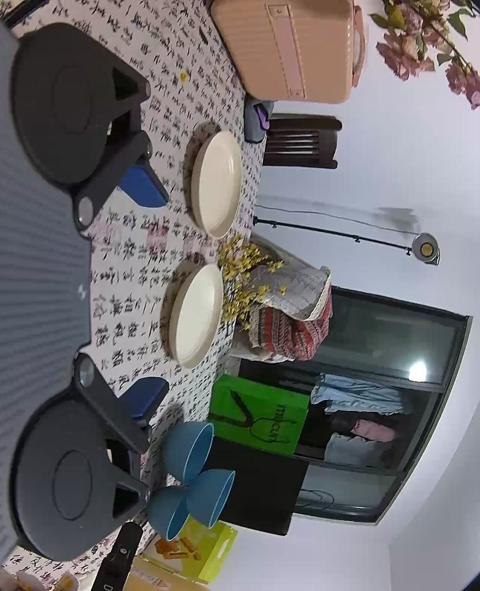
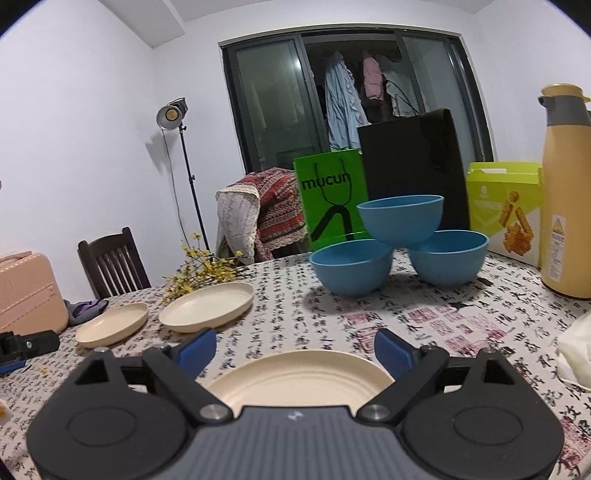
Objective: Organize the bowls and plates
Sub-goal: 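Move both open grippers toward the cream plates beside the yellow flowers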
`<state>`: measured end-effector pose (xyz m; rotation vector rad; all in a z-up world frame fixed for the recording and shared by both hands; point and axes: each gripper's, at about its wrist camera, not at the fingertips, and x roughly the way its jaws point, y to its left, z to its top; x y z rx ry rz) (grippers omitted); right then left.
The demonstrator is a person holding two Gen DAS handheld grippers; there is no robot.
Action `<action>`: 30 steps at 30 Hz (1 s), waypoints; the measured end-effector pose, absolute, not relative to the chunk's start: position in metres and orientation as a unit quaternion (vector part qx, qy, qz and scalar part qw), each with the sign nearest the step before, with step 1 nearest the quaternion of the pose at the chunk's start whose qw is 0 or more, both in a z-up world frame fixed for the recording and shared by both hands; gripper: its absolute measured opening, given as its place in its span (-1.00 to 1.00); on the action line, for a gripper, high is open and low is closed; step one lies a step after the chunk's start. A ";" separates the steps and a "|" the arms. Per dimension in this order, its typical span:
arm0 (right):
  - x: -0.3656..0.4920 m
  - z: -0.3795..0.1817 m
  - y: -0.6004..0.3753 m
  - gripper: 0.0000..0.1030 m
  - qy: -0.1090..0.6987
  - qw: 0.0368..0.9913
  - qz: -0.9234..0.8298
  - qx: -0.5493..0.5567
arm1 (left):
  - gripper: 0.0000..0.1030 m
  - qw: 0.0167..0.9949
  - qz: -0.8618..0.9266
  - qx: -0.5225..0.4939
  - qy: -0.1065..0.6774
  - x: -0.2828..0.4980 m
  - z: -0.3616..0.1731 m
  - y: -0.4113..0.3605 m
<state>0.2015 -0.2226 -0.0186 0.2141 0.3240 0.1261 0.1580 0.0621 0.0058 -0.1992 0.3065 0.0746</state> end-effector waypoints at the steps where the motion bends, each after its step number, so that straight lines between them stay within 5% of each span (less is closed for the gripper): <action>1: 0.202 -0.017 -0.219 0.80 0.160 0.979 0.064 0.105 | 0.95 0.983 0.039 -0.100 0.151 0.157 0.007 0.066; 30: 0.232 0.009 -0.113 0.80 0.162 0.975 0.130 0.079 | 0.95 0.977 0.100 -0.119 0.145 0.152 0.018 0.157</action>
